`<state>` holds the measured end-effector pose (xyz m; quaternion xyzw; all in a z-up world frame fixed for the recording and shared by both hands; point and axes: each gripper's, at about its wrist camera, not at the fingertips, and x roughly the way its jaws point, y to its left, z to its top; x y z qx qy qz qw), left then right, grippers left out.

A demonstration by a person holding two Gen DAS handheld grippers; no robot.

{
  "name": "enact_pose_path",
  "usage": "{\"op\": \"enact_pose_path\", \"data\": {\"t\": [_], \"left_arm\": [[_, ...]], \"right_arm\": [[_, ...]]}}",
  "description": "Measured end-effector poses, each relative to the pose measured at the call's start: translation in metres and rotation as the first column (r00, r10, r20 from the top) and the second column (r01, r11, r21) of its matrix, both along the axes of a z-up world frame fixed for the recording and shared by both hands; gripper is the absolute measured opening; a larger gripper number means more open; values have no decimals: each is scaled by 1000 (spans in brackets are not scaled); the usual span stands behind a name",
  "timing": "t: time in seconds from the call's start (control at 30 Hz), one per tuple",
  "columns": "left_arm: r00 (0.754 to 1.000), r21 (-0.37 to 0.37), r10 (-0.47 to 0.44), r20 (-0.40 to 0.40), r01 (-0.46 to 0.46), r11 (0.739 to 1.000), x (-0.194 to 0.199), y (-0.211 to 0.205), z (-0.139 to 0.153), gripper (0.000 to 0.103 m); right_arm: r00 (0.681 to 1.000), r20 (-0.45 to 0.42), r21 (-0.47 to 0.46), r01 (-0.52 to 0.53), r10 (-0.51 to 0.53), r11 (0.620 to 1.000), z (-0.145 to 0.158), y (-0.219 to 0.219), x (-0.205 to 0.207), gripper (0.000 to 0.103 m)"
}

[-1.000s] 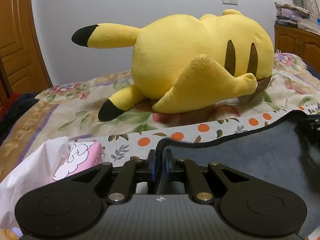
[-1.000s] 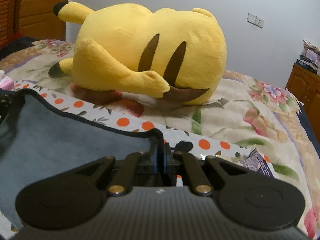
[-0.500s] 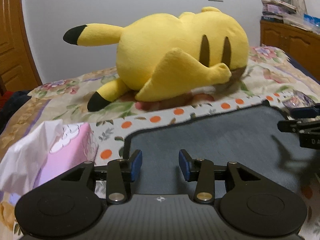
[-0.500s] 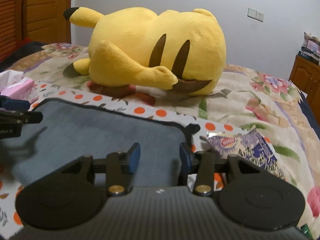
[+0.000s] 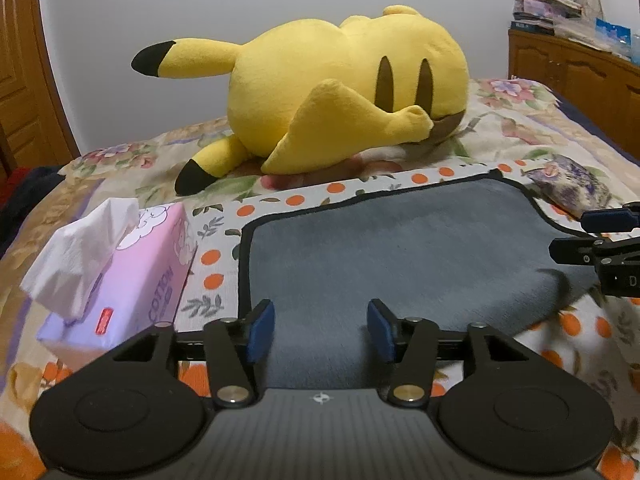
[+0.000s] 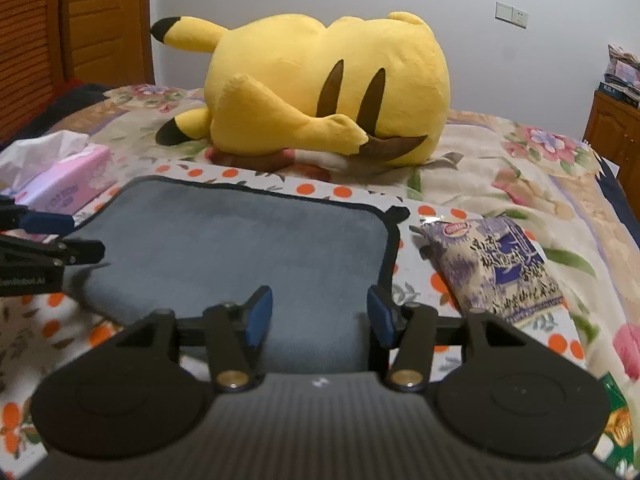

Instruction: Fold towel

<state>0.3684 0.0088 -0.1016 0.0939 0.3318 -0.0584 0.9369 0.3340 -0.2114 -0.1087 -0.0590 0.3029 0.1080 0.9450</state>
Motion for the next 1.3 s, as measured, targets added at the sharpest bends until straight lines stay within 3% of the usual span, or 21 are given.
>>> {"op": "enact_pose_path", "data": {"t": [0.17, 0.47, 1.3], "left_arm": [[1000, -7, -14, 7, 14, 1000, -21, -2, 10, 71], [999, 0, -33, 17, 33, 999, -55, -9, 27, 82], [998, -26, -46, 53, 47, 999, -152, -6, 74, 100]], "right_arm": [[1000, 2, 14, -3, 3, 1000, 12, -4, -21, 56], [1000, 17, 41, -6, 6, 999, 30, -13, -57, 59], [999, 34, 57, 10, -12, 998, 54, -31, -136, 61]]}}
